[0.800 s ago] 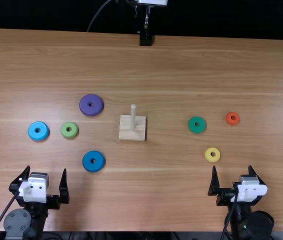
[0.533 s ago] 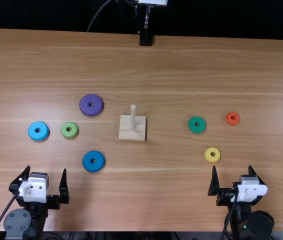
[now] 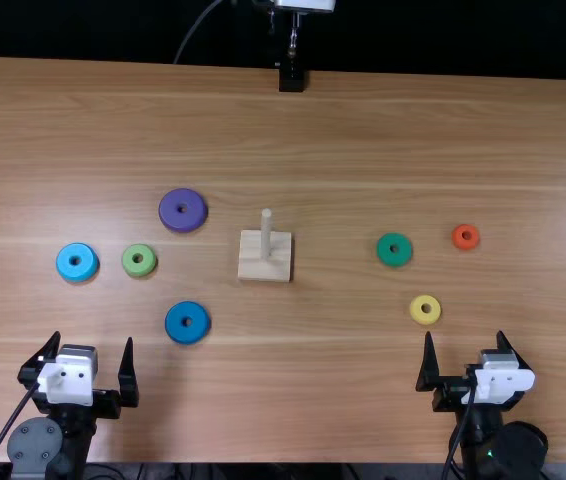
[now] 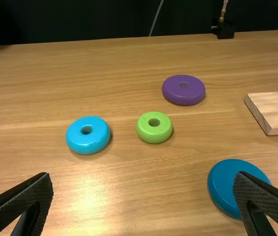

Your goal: Build the Hanoi tower: stack the rings onto the peg from bottom to top in this color order: purple, dark blue, light blue, dark green, light green, yellow, orange.

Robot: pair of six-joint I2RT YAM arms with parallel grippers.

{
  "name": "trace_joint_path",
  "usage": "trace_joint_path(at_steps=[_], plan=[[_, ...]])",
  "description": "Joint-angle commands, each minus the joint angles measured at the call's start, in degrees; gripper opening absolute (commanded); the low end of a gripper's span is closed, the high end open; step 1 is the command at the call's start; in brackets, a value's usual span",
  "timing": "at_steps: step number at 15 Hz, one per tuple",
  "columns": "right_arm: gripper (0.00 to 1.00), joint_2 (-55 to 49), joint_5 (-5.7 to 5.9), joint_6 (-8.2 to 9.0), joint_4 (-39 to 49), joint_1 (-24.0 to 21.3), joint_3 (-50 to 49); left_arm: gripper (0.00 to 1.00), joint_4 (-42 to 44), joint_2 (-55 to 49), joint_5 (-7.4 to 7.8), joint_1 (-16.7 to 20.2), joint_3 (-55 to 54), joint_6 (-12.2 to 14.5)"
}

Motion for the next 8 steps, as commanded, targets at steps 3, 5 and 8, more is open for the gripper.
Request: trace_joint_path(at_steps=[3, 5, 8], plan=[[1.0, -0.7, -0.3, -0.09, -3.9, -0.3, -3.2, 1.0, -4.6, -0.7, 0.22, 0.9, -6.0, 0.0], [1.0, -0.7, -0.3, -0.09, -4.0, -0.3, -3.2, 1.0, -4.6, -0.7, 0.33, 0.9, -6.0, 0.0], [1.0, -0.7, -0.3, -0.09, -3.9, -0.3, -3.2, 1.0, -4.7, -0.7, 0.43, 0.1, -6.0, 0.4]])
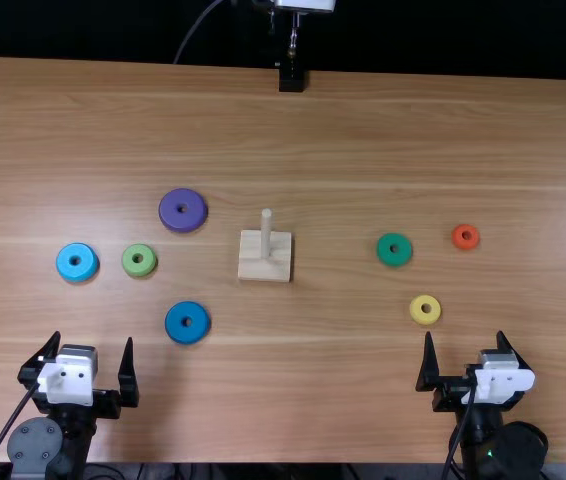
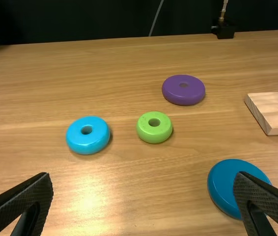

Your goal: Build the Hanoi tower: stack the rings onto the peg from bottom to top in this color order: purple, dark blue, light blue, dark green, light green, yellow, orange.

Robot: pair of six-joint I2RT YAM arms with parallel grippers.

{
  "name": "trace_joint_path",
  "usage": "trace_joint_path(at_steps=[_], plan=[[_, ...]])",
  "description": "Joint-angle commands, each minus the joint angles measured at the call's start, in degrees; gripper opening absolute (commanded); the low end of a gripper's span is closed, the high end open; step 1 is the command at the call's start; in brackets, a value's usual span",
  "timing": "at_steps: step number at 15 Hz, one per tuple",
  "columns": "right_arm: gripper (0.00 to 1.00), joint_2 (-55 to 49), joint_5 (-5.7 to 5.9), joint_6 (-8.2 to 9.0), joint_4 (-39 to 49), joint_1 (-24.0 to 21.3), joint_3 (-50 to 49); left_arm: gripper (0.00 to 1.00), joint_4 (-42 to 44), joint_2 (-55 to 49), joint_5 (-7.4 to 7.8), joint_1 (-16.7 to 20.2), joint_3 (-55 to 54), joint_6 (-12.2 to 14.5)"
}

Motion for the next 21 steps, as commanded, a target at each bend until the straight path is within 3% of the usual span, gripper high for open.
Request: trace_joint_path(at_steps=[1, 3, 5, 7, 12, 17, 21], plan=[[1.0, -0.7, -0.32, -0.09, -3.9, -0.3, -3.2, 1.0, -4.7, -0.7, 0.62, -1.1, -6.0, 0.6], [1.0, -0.7, -0.32, -0.09, -3.9, -0.3, -3.2, 1.0, -2.3, -0.7, 0.52, -3.6, -6.0, 0.2], [1.0, -0.7, -0.32, -0.09, -4.0, -0.3, -3.2, 1.0, 8.5, 2.3, 0.3, -3.9, -4.3, 0.9], [1.0, -0.7, -0.32, -0.09, -4.0, -0.3, -3.2, 1.0, 13.5, 7.7, 0.2, -4.2, 2.7, 0.7], [1.0, -0.7, -0.32, -0.09, -4.0, -0.3, -3.2, 1.0, 11.2, 22.7, 0.2, -5.0, 23.6, 0.9], [1.0, -0.7, -0.32, -0.09, -4.0, -0.3, -3.2, 1.0, 10.7, 53.3, -0.01, -8.4, 48.8, 0.6], [1.0, -0.7, -0.32, -0.09, -3.9, -0.3, -3.2, 1.0, 0.0, 77.6, -0.01, -8.4, 63.1, 0.7]])
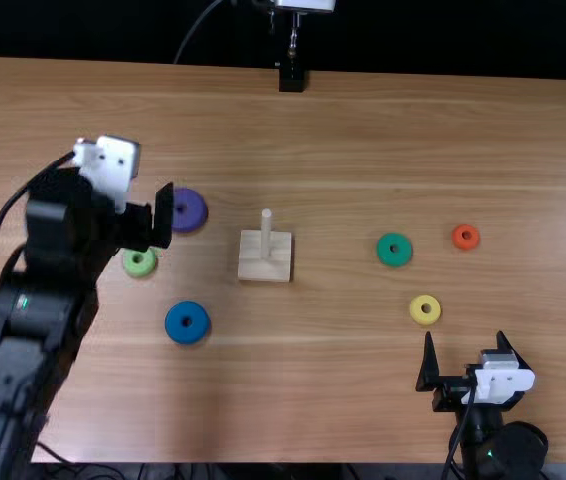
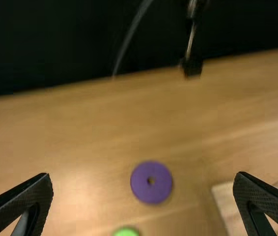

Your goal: Build the Hanoi tower: stack the rings onto the peg from bottom to top in this color order: purple, dark blue, light blue, dark green, light green, yellow, orange.

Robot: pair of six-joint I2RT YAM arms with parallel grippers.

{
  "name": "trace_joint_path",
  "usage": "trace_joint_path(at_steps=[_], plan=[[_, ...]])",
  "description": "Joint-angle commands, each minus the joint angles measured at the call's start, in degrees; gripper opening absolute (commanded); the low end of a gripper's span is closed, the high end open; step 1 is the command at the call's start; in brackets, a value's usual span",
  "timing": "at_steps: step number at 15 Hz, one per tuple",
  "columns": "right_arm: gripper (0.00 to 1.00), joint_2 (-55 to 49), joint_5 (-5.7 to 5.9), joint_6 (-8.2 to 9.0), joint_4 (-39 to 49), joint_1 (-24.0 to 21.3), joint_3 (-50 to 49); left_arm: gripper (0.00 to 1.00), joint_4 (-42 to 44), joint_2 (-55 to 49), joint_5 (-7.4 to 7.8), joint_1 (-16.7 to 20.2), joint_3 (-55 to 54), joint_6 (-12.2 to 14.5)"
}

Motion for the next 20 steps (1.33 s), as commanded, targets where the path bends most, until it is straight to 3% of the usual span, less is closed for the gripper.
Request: trace_joint_path(at_steps=[1, 3, 5, 7, 10, 13, 20], plan=[[1.0, -0.7, -0.32, -0.09, -3.9, -0.3, -3.2, 1.0, -2.9, 7.2, 0.11, -0.1, 5.7, 0.5], [1.0, -0.7, -0.32, -0.09, -4.0, -0.3, -3.2, 1.0, -10.2, 18.4, 0.85, 0.0, 14.4, 1.4], [1.0, -0.7, -0.32, -0.09, -3.9, -0.3, -3.2, 1.0, -12.6, 27.2, 0.95, -0.1, 19.5, 5.7], [1.0, -0.7, -0.32, -0.09, -4.0, -0.3, -3.2, 1.0, -13.1, 34.0, 0.95, -0.4, 23.9, 7.6], [1.0, -0.7, -0.32, -0.09, -3.9, -0.3, -3.2, 1.0, -15.8, 41.5, 1.06, -1.1, 27.2, 7.7], [1.0, -0.7, -0.32, -0.09, -4.0, -0.3, -3.2, 1.0, -20.0, 45.1, 2.85, -1.9, 28.9, 7.8], [1.0, -0.7, -0.32, -0.09, -4.0, -0.3, -3.2, 1.0, -20.2, 49.8, 2.96, -2.5, 29.7, 7.9]])
